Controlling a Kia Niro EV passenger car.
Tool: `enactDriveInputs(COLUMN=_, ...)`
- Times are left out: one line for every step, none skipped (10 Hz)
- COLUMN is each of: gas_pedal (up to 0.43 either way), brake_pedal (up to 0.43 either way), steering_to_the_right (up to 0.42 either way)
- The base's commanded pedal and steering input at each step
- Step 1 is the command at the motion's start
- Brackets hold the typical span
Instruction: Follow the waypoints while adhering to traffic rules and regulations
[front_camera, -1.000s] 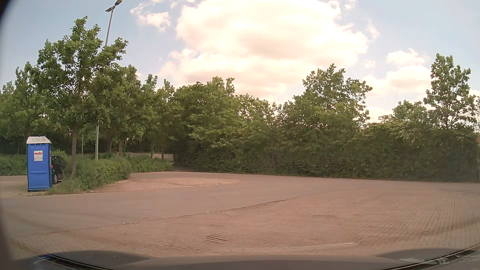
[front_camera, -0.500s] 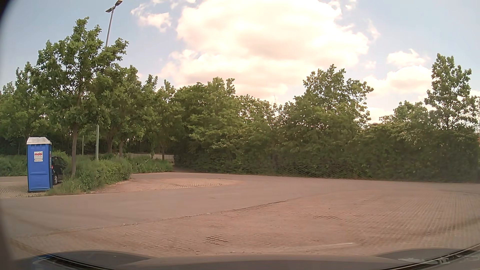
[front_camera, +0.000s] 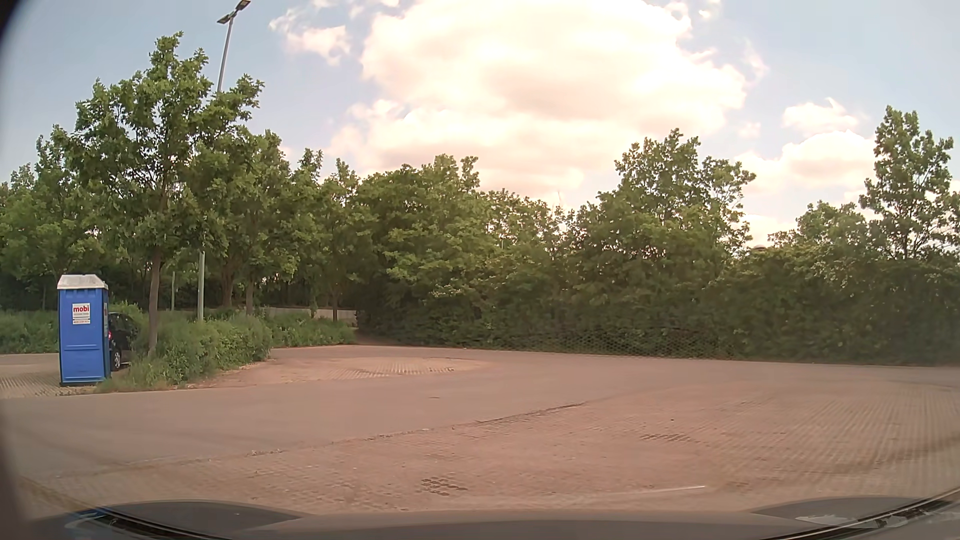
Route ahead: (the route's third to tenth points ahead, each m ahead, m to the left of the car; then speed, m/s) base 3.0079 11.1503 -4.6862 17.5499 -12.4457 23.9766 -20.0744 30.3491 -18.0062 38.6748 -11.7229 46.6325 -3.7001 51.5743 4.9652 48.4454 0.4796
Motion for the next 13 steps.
enactDriveInputs(gas_pedal=0.02, brake_pedal=0.012, steering_to_the_right=-0.531)
enactDriveInputs(gas_pedal=0.028, brake_pedal=0.012, steering_to_the_right=-0.531)
enactDriveInputs(gas_pedal=0.047, brake_pedal=0.012, steering_to_the_right=-0.534)
enactDriveInputs(gas_pedal=0.067, brake_pedal=0.012, steering_to_the_right=-0.553)
enactDriveInputs(gas_pedal=0.079, brake_pedal=0.012, steering_to_the_right=-0.579)
enactDriveInputs(gas_pedal=0.087, brake_pedal=0.012, steering_to_the_right=-0.595)
enactDriveInputs(gas_pedal=0.098, brake_pedal=0.006, steering_to_the_right=-0.613)
enactDriveInputs(gas_pedal=0.098, brake_pedal=0.012, steering_to_the_right=-0.629)
enactDriveInputs(gas_pedal=0.098, brake_pedal=0.012, steering_to_the_right=-0.659)
enactDriveInputs(gas_pedal=0.098, brake_pedal=0.012, steering_to_the_right=-0.692)
enactDriveInputs(gas_pedal=0.098, brake_pedal=0.012, steering_to_the_right=-0.726)
enactDriveInputs(gas_pedal=0.098, brake_pedal=0.012, steering_to_the_right=-0.771)
enactDriveInputs(gas_pedal=0.098, brake_pedal=0.006, steering_to_the_right=-0.822)
